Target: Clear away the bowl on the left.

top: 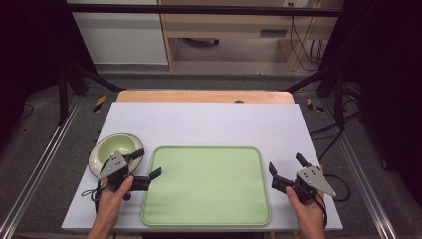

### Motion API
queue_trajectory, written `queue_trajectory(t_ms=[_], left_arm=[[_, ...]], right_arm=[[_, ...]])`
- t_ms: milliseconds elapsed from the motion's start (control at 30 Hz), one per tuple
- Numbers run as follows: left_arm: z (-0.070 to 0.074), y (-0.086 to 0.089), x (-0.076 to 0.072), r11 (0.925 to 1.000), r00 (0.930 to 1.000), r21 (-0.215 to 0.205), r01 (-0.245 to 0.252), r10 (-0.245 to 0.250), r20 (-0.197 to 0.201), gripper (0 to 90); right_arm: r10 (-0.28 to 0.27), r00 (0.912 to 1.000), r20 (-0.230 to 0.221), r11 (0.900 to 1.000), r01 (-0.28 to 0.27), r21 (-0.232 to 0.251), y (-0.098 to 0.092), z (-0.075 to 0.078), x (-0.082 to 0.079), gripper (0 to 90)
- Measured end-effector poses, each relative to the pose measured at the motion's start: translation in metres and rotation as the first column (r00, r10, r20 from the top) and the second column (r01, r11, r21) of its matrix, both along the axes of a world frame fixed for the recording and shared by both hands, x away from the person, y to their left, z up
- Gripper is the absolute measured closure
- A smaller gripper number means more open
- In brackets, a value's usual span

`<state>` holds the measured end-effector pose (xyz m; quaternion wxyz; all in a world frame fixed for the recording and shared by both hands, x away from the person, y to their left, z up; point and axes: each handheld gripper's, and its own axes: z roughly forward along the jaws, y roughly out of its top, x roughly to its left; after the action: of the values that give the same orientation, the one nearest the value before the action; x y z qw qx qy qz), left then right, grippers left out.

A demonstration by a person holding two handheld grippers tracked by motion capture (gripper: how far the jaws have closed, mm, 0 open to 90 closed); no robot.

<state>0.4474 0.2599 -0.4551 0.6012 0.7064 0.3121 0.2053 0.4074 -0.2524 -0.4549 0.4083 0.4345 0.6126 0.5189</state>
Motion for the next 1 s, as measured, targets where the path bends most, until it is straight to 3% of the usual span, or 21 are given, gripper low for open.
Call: queue_trajectory(t_ms=[367,600,633,767,1000], left_arm=[[0.004,0.001,-0.001,1.0000,1.0000,-0.001,-0.001,0.001,0.010,2.2],[0.007,0.005,-0.001,0.9992,0.9999,-0.039,-0.008,0.009,0.012,2.2],[0.010,0.008,-0.002,0.9962,0.9998,-0.085,-0.019,0.020,0.010,2.1],[0.014,0.013,0.000,0.9972,0.9986,-0.059,-0.046,0.048,0.023,2.2],[0.024,0.031,0.000,0.9924,0.9940,-0.072,-0.100,0.103,0.036,2.2]], right_arm=[[0.008,0.9999,-0.008,1.000,-0.008,0.027,-0.001,0.001,0.000,4.7],[0.035,0.9994,-0.005,0.999,-0.035,0.041,0.001,0.001,0.000,2.5],[0.036,0.9993,-0.005,0.998,-0.036,0.042,0.001,0.001,0.000,2.4],[0.038,0.9993,-0.005,0.998,-0.038,0.043,0.001,0.001,0.001,2.5],[0.036,0.9993,-0.009,0.998,-0.035,0.050,0.004,0.001,0.002,4.7]])
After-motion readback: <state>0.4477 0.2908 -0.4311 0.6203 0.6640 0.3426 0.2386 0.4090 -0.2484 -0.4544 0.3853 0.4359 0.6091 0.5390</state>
